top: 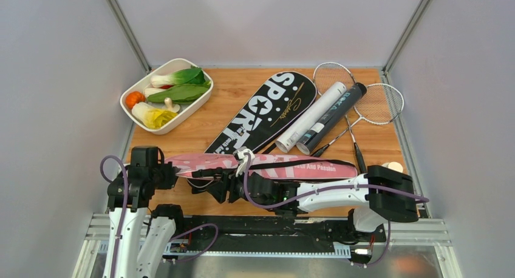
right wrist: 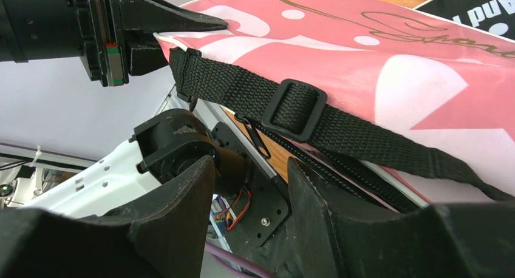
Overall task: Pack up the badminton gear
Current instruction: Zip the racket bag at the center of the board.
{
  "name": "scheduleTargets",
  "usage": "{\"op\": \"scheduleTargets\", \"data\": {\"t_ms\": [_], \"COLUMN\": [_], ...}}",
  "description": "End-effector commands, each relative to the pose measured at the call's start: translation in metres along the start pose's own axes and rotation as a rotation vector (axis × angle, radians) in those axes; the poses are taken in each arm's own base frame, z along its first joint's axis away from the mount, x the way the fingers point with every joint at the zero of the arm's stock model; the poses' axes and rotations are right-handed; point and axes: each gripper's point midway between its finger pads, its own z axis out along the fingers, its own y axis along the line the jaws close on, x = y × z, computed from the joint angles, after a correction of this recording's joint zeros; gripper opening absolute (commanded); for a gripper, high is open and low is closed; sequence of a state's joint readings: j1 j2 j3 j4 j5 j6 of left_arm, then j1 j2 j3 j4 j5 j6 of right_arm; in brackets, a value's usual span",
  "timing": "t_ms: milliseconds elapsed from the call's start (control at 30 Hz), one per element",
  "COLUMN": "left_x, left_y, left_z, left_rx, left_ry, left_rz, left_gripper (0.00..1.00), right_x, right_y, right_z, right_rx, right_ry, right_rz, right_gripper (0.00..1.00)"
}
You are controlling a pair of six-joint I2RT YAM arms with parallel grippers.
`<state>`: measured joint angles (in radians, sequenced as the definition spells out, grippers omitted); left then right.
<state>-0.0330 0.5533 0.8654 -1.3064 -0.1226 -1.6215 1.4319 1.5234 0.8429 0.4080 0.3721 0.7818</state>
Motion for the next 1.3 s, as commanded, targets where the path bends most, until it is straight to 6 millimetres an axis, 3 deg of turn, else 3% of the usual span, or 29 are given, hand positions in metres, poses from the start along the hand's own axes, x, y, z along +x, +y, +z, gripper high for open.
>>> {"op": "scheduleTargets", "data": {"t_ms": [0, 233, 433, 667, 733, 833, 900, 1000, 1200, 1267], "left_x": [0.011, 0.016, 0.028, 0.026, 0.026, 0.024, 0.018, 0.006, -0.025, -0.027], "left_y": [-0.007, 0.003, 0.013, 0.011, 0.011, 0.011, 0.006, -0.008, -0.038, -0.045], "left_z": [-0.011, -0.004, 0.006, 0.005, 0.005, 0.004, 0.002, -0.009, -0.028, -0.03], "left_rx": [0.037, 0.026, 0.004, 0.01, 0.008, 0.01, 0.026, 0.072, 0.144, 0.159], "left_ry": [0.07, 0.093, 0.15, 0.141, 0.14, 0.129, 0.098, 0.041, -0.122, -0.132], "left_rz": [-0.044, -0.027, -0.012, -0.003, -0.001, -0.003, -0.006, -0.014, 0.0, 0.015], "left_gripper": [0.0, 0.0, 0.0, 0.0, 0.0, 0.0, 0.0, 0.0, 0.0, 0.0], "right_x": [-0.032, -0.04, -0.053, -0.05, -0.051, -0.053, -0.052, -0.045, -0.036, -0.035], "right_y": [0.015, 0.004, 0.007, 0.006, 0.005, 0.004, 0.001, -0.017, -0.075, -0.093], "right_z": [0.013, 0.019, 0.014, 0.017, 0.017, 0.015, 0.012, 0.001, -0.051, -0.065], "right_rx": [-0.024, 0.017, 0.002, -0.007, -0.002, 0.0, 0.01, 0.061, 0.184, 0.229], "right_ry": [-0.116, -0.145, -0.181, -0.168, -0.175, -0.18, -0.173, -0.14, -0.072, -0.058], "right_rz": [0.009, -0.039, -0.082, -0.091, -0.093, -0.106, -0.119, -0.16, -0.246, -0.248], "right_gripper": [0.54, 0.54, 0.52, 0.43, 0.37, 0.02, 0.0, 0.0, 0.0, 0.0]}}
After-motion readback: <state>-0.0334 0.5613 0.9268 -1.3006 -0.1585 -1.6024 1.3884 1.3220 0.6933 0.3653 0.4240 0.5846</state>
